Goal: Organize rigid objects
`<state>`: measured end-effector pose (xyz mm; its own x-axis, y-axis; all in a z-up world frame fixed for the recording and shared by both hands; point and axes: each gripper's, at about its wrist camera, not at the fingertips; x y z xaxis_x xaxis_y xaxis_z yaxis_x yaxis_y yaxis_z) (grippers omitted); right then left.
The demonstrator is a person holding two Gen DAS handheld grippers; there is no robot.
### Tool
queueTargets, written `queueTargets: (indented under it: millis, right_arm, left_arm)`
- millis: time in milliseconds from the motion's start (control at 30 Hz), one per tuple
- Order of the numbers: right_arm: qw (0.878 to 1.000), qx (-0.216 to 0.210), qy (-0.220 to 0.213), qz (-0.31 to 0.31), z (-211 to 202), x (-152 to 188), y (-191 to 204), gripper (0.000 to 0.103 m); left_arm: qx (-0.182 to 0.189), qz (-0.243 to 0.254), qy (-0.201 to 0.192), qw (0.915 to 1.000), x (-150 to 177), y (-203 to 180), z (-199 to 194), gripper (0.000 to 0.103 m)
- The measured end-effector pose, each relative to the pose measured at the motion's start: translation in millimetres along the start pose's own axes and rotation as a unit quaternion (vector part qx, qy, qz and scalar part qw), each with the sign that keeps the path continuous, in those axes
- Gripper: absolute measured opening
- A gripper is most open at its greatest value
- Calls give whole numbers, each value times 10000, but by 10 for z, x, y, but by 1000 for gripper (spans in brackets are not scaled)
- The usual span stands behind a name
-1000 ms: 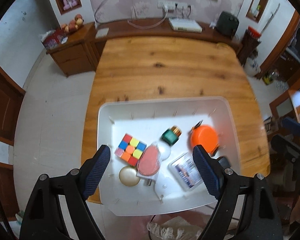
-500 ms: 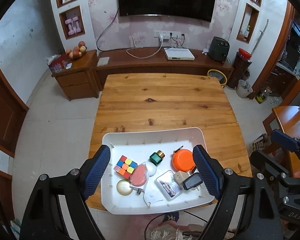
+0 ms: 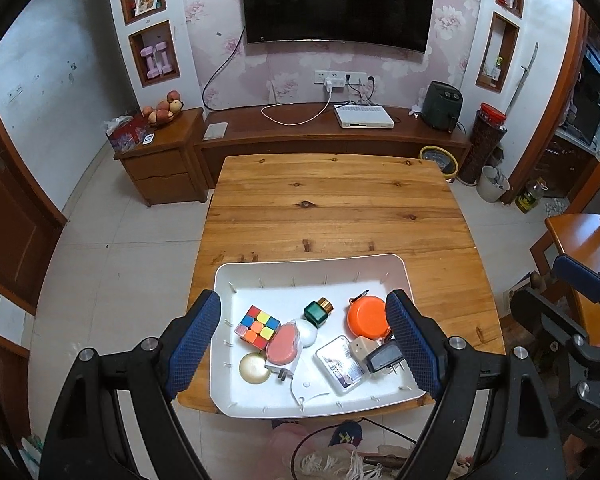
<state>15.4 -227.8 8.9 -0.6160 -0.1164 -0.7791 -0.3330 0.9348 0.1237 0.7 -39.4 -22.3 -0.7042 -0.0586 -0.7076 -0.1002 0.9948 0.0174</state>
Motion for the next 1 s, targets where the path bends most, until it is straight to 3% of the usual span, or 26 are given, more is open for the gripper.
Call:
queueTargets:
  millis: [200,1000]
  right_arm:
    - [9998,200,18,84,-16,7,-39,80]
    - [9997,189,56,114,22,25,-72,80]
  left_arm:
    - [-34,-6,-36,10000,9,-13,-15,86]
    - [0,2,-26,10000,-35,-14,-26,87]
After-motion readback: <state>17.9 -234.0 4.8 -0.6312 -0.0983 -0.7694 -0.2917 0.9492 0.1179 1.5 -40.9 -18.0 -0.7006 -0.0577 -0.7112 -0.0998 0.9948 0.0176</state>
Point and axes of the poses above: each gripper's, at about its wrist camera, not at the fingertips, and z roughly the way its jaws point, y to its left, x to its underside, and after that the axes turned 9 degrees about -y, right-handed
